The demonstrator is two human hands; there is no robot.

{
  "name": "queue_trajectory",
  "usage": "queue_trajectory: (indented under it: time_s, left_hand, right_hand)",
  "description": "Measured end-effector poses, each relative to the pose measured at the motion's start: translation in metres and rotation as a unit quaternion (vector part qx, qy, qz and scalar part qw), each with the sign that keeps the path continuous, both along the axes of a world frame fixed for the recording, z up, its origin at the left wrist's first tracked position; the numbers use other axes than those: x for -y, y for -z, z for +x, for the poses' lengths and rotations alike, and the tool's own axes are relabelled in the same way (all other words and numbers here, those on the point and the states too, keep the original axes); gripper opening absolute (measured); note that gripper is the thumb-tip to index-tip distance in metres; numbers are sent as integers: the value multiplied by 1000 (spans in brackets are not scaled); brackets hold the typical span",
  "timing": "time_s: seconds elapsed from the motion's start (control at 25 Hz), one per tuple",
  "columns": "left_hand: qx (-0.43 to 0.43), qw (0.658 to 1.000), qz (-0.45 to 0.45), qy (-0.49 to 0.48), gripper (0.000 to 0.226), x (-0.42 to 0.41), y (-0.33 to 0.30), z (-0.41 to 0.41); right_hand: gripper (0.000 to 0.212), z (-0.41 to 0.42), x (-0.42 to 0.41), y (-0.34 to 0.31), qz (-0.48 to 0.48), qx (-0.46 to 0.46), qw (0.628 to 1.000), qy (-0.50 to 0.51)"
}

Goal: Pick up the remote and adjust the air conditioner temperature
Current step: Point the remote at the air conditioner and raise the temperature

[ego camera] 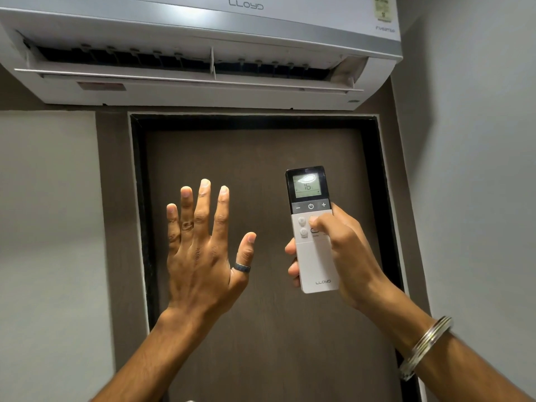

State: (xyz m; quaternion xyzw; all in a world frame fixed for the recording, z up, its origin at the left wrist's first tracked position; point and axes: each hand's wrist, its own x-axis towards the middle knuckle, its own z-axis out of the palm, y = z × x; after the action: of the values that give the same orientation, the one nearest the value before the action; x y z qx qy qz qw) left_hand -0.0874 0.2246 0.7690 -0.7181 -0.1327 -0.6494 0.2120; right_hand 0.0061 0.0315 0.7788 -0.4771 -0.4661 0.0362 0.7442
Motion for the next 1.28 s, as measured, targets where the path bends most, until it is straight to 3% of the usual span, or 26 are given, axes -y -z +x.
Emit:
queue_trajectory:
  time_s: [1.28]
  left_hand:
    - [2,1000,5,6,80,3,-1,-5]
  right_hand:
    - [26,-4,10,2,6,-1,1000,-6]
